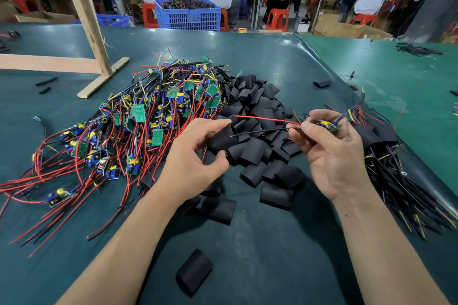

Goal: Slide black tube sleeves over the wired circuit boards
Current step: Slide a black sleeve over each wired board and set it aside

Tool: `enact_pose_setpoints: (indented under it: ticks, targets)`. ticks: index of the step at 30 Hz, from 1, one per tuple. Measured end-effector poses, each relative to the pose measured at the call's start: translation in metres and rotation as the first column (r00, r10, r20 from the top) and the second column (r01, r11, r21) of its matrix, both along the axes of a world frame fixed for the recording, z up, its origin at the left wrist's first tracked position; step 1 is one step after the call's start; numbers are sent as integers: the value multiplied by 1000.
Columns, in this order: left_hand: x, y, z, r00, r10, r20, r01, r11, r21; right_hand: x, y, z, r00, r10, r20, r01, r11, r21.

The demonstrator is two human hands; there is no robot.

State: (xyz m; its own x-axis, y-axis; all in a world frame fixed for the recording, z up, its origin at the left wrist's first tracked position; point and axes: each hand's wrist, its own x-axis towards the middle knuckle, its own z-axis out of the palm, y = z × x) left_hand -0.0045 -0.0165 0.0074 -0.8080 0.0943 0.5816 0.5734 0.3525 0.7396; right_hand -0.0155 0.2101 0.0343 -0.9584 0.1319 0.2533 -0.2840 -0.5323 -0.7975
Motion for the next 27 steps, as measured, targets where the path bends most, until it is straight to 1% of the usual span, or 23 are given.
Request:
enact_pose_setpoints:
  ticks: [4,8,12,16,22,27]
  targets:
    - [0,0,0,1000,-17,16,16,1000,19,-3,1,-2,997,-73,-19,73,997,4]
    - [0,0,-1,1000,-8,10,7,999,41,-4,2,-5,994,-101,-38,102,994,42]
    - [-2,-1,-2,1000,22,-20,-21,999,45,-4,0,-8,995,-73,-61,78,994,80]
    - [-3,-2,-3,996,73,-43,-71,997,43,-4,0,-9,992,-77,-98,92,982,162]
    - [-5,-3,-5,995,84,-46,-84,996,3,-2,0,-10,983,20,-184,23,972,232]
    - [-4,-5,-4,999,40,-16,-39,998,47,-1,0,-9,979,-52,-196,101,964,247]
